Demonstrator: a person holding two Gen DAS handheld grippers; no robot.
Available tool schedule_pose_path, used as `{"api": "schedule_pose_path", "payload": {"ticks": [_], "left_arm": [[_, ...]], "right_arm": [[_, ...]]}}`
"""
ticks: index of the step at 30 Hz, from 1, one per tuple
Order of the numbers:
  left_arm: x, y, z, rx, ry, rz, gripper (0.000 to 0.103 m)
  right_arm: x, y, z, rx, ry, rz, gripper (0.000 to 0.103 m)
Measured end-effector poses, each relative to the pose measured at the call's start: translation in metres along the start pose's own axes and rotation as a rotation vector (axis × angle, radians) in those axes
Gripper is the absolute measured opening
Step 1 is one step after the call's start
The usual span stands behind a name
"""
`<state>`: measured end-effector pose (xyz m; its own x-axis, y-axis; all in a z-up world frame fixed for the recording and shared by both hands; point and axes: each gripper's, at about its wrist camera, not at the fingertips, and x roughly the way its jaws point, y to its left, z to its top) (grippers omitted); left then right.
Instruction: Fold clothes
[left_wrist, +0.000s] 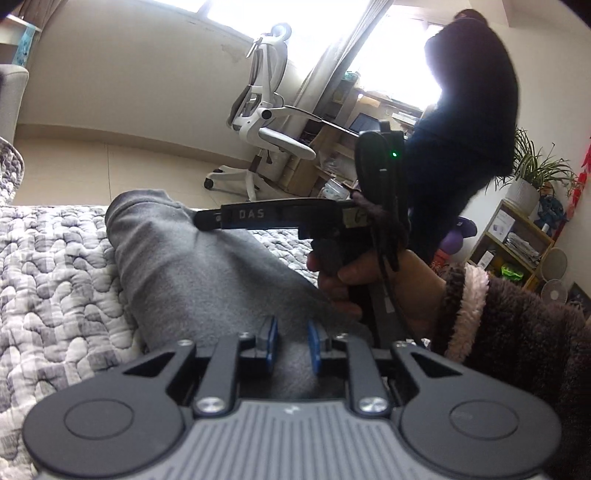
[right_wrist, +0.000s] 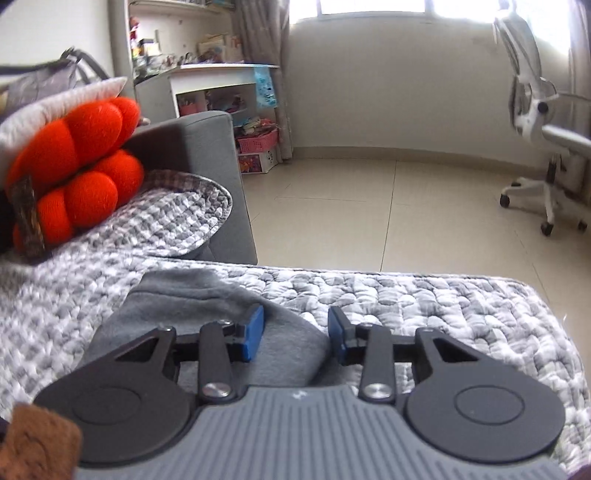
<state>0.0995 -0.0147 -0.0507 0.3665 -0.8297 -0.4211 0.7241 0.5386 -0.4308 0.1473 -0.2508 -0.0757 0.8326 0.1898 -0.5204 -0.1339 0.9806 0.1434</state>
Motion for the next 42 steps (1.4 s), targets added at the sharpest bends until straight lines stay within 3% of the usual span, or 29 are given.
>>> {"api": "schedule_pose_path", "payload": {"ticks": [4, 7, 13, 18, 21, 23, 24, 30, 32, 34, 42], "left_arm": [[-0.008, 0.010, 0.008, -0.066, -0.014, -0.026, 0.037], [-0.016, 0.015, 0.012, -0.098, -0.049, -0.003, 0.038], [-0.029, 0.038, 0.019, -0.198, -0.145, 0.081, 0.035], [-0.010, 0.058, 0.034, -0.209, -0.143, 0.158, 0.034], [0.009, 0.070, 0.040, -0.204, -0.125, 0.241, 0.034], [0.020, 0.081, 0.044, -0.222, -0.123, 0.287, 0.038], [0.023, 0.088, 0.045, -0.237, -0.122, 0.308, 0.048], [0.022, 0.107, 0.049, -0.364, -0.101, 0.265, 0.058], [0.022, 0.108, 0.049, -0.393, -0.098, 0.251, 0.058], [0.023, 0.111, 0.050, -0.427, -0.094, 0.236, 0.059], [0.033, 0.119, 0.050, -0.497, -0.080, 0.161, 0.059]], "right_arm": [[-0.020, -0.007, 0.000, 0.074, -0.005, 0.018, 0.045], [-0.038, -0.014, 0.001, 0.134, -0.014, 0.062, 0.046], [-0.070, -0.011, -0.003, 0.187, -0.046, 0.166, 0.046], [-0.075, 0.010, -0.013, 0.105, -0.034, 0.191, 0.046], [-0.069, 0.011, -0.021, 0.090, 0.000, 0.170, 0.046], [-0.064, 0.007, -0.026, 0.097, 0.029, 0.148, 0.046], [-0.064, 0.004, -0.027, 0.112, 0.036, 0.149, 0.046], [-0.081, -0.008, -0.026, 0.181, 0.046, 0.166, 0.048], [-0.089, -0.010, -0.026, 0.216, 0.052, 0.182, 0.053], [-0.096, -0.012, -0.027, 0.260, 0.063, 0.199, 0.064], [-0.138, -0.013, -0.047, 0.453, 0.178, 0.214, 0.076]]}}
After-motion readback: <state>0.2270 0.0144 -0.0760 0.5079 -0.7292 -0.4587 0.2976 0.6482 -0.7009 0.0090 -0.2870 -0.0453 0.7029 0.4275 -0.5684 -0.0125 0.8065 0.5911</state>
